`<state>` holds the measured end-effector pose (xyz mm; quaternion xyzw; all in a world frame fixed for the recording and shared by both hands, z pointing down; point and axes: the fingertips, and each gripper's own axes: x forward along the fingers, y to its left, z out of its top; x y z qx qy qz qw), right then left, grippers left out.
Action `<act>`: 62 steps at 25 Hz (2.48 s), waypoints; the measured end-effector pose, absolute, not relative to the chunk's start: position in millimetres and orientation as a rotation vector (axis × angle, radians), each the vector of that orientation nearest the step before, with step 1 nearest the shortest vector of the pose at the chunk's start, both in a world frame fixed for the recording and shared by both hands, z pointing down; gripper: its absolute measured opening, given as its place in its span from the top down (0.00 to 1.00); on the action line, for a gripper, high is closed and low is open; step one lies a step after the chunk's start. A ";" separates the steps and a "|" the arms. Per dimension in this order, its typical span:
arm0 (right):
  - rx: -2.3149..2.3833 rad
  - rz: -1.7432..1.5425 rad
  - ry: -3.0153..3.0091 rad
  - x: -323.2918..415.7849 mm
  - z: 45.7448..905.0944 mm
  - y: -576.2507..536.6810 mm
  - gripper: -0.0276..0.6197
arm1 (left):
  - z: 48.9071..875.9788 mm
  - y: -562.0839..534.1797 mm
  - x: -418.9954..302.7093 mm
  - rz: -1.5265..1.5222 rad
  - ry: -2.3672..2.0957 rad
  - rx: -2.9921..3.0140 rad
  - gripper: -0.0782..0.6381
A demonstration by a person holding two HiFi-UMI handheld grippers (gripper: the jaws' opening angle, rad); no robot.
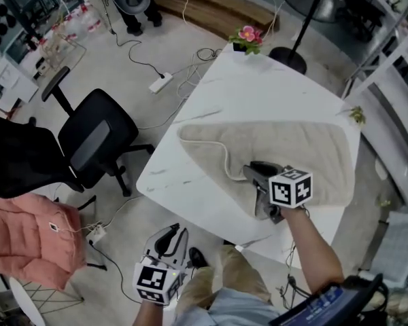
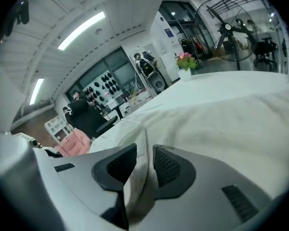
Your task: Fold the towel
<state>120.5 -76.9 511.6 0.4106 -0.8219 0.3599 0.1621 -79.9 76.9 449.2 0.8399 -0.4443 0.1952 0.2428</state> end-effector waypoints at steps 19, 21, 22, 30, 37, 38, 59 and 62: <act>0.896 0.324 -2.284 56.0 508.4 -57.3 0.85 | 453.7 69.4 -86.3 0.527 -1.261 2.267 0.79; 0.924 0.312 -2.275 57.1 503.5 -58.4 0.89 | 453.0 73.7 -93.3 0.523 -1.273 2.261 0.79; 0.934 0.297 -2.274 55.9 498.3 -58.1 0.90 | 451.7 75.3 -97.0 0.518 -1.281 2.260 0.79; 0.786 0.038 -2.337 -15.8 435.9 -1.5 0.90 | 426.2 94.3 -131.1 0.479 -1.338 2.256 0.80; 0.556 0.034 -2.247 -91.7 501.7 84.2 0.90 | 427.6 137.0 -170.7 0.469 -1.344 2.271 0.80; 0.539 0.047 -2.226 -96.0 514.4 89.9 0.88 | 428.3 141.9 -175.4 0.470 -1.346 2.268 0.80; 1.315 0.319 -2.319 38.3 393.4 34.1 0.78 | 343.1 85.2 -116.9 0.354 -1.220 2.622 0.83; 1.473 0.325 -2.248 109.1 388.1 29.6 0.78 | 340.4 65.3 -83.4 0.362 -1.181 2.673 0.85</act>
